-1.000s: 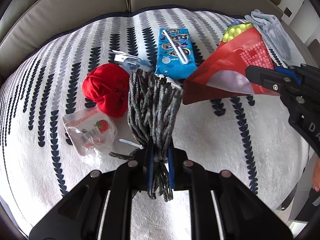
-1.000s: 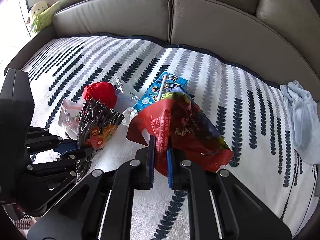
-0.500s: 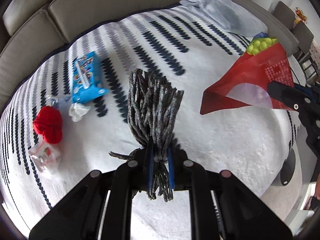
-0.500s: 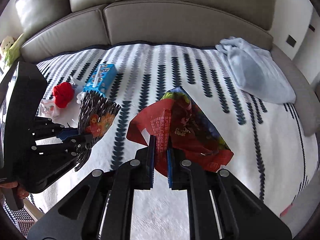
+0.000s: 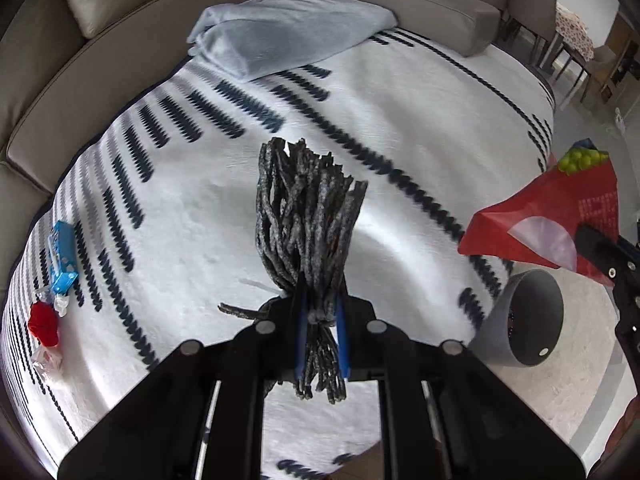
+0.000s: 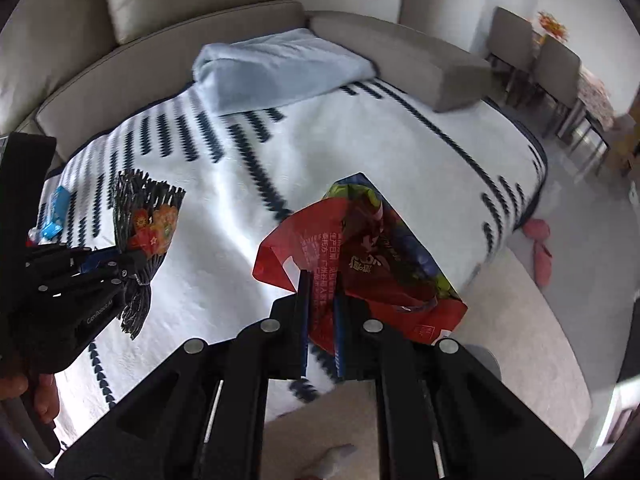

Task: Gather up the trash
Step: 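Carry the yarn bundle and red bag over the bin and open the right tool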

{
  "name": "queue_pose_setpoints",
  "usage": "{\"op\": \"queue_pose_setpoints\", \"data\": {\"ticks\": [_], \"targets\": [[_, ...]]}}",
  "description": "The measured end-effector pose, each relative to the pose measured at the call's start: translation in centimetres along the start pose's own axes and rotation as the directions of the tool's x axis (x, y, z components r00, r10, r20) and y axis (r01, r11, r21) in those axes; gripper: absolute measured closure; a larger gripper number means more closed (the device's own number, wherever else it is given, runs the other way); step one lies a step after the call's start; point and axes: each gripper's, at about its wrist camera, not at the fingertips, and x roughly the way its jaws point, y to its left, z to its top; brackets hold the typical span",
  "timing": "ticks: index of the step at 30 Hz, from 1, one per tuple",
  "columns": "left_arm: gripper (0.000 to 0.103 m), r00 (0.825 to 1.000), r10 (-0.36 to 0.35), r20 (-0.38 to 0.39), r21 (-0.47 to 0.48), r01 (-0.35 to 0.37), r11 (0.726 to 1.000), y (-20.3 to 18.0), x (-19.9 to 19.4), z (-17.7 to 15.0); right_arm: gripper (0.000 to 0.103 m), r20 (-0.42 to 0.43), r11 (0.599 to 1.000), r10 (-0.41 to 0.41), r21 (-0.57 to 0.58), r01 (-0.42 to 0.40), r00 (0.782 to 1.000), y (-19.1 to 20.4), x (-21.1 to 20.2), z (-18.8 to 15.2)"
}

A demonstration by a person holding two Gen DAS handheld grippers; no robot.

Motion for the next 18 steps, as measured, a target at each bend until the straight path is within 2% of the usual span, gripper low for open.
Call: {"op": "queue_pose_setpoints", "data": {"ticks": [4,9,14,18], "targets": [[0.09,0.999,-0.031,-0.015,0.085,0.032,0.996,-7.6,0.6,0.1,0.094,-0.025,0.988,-0.082,0.127,0.084,0.996,-7.8,-0.2,-2.6],[0.09,0.996,-0.081,-0.045,0.195,0.089,0.977,-16.8,1.5,-0.8,0.094,-0.075,0.95,-0.16,0.259,0.174,0.984,-16.4,0.0,-6.8],[0.09,0.989,-0.122,-0.082,0.297,0.141,0.944,-24.5,2.8,-2.2,0.094,-0.129,0.906,-0.203,0.351,0.237,0.971,-22.7,0.4,-11.1],[0.09,0.984,-0.14,-0.112,0.358,0.171,0.918,-29.1,4.1,-3.4,0.094,-0.172,0.874,-0.215,0.405,0.268,0.961,-26.4,1.2,-14.2]]}}
